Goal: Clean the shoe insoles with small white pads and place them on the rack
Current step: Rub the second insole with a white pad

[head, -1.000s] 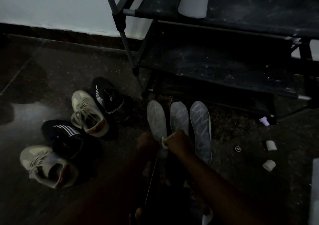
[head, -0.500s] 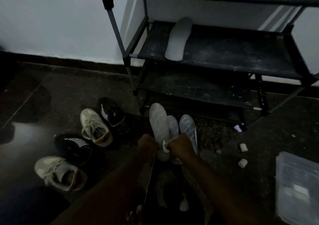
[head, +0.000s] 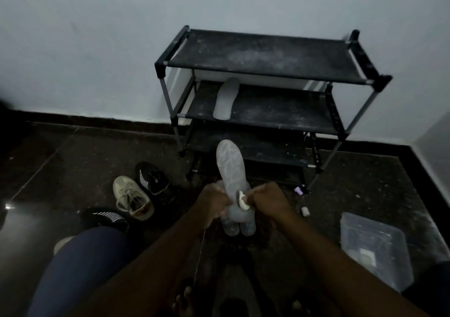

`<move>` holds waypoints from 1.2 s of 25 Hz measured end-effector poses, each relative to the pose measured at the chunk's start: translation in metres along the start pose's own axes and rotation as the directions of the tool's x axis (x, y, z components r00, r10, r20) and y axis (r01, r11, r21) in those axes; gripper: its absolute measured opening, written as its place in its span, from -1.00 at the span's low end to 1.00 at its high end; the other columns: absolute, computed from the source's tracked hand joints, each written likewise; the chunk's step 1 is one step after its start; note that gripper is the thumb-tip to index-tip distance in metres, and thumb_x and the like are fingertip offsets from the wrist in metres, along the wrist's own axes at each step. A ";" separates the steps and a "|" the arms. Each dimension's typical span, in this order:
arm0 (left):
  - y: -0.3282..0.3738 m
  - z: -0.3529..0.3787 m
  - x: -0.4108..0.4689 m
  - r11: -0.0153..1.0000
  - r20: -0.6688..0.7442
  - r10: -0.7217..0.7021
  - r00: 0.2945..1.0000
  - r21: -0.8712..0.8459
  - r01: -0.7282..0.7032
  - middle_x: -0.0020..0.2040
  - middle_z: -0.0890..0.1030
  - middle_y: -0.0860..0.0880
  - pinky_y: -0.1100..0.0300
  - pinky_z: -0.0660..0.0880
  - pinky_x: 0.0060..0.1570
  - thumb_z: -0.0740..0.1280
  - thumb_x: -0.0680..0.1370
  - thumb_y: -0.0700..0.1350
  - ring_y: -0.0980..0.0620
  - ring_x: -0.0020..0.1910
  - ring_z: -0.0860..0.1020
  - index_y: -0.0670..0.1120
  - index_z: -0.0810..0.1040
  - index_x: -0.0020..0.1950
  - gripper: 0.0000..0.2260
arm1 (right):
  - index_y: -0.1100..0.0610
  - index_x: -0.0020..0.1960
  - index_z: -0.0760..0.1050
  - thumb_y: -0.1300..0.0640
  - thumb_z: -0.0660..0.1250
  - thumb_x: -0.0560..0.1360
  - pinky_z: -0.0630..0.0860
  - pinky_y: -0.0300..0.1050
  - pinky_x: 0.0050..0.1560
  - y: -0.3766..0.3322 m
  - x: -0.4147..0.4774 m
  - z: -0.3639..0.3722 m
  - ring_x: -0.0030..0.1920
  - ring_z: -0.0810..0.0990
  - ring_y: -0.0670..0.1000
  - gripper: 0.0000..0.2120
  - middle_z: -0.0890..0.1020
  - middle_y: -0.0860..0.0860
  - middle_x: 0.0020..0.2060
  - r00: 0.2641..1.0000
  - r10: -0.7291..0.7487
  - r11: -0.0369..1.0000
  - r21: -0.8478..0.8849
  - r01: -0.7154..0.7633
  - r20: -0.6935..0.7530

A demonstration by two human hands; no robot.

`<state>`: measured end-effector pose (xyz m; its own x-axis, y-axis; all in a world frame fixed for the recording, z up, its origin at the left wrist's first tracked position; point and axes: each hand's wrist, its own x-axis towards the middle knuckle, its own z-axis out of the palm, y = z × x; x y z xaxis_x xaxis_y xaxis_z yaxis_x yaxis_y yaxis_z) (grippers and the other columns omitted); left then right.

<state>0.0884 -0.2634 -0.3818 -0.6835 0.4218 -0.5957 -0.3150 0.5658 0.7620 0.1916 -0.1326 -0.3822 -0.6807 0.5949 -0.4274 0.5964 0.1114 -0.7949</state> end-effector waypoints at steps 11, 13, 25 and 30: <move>0.040 0.033 -0.095 0.879 0.177 0.249 0.952 -0.454 -0.146 0.12 0.66 -0.27 -0.07 0.58 0.04 0.36 0.51 -0.20 -0.19 0.04 0.65 -0.17 0.61 0.13 -0.79 | 0.14 -0.19 0.73 0.40 0.44 0.47 0.63 -0.20 -0.09 -0.030 -0.115 -0.075 -0.23 0.70 -0.06 -0.80 0.76 0.07 -0.26 0.984 -0.152 0.936 0.306 0.173 -0.092; 0.044 0.037 -0.103 0.801 0.218 0.274 0.937 -0.590 -0.097 0.11 0.67 -0.22 -0.02 0.57 0.07 0.31 0.62 -0.17 -0.13 0.03 0.65 -0.18 0.59 0.27 -0.76 | 0.16 -0.15 0.73 0.39 0.45 0.48 0.64 -0.16 -0.05 -0.032 -0.121 -0.076 -0.20 0.71 -0.04 -0.83 0.76 0.08 -0.23 0.983 -0.161 0.922 0.342 0.180 -0.085; 0.073 0.029 -0.111 0.732 0.193 0.385 0.903 -0.660 -0.171 0.16 0.65 -0.32 -0.08 0.57 0.16 0.16 0.71 -0.10 -0.23 0.09 0.64 -0.33 0.50 0.30 -0.66 | 0.05 0.01 0.76 0.22 0.54 0.47 0.62 -0.22 0.04 -0.051 -0.129 -0.091 0.05 0.72 -0.13 -0.85 0.76 -0.06 -0.05 0.870 -0.468 0.838 0.235 0.493 -0.156; 0.083 0.037 -0.112 0.764 0.253 0.283 0.925 -0.643 -0.058 -0.15 0.71 -0.04 0.13 0.62 -0.17 0.10 0.68 0.22 0.02 -0.19 0.70 -0.10 0.57 0.03 -0.56 | -0.04 0.06 0.75 0.18 0.55 0.48 0.55 -0.35 0.11 -0.048 -0.136 -0.089 0.04 0.67 -0.24 -0.81 0.73 -0.17 -0.06 0.795 -0.593 0.803 -0.016 0.596 -0.125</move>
<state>0.1633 -0.2377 -0.2610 -0.5546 0.7298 -0.3997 -0.6244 -0.0476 0.7796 0.2933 -0.1482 -0.2473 -0.8421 0.5065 0.1853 0.0798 0.4567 -0.8860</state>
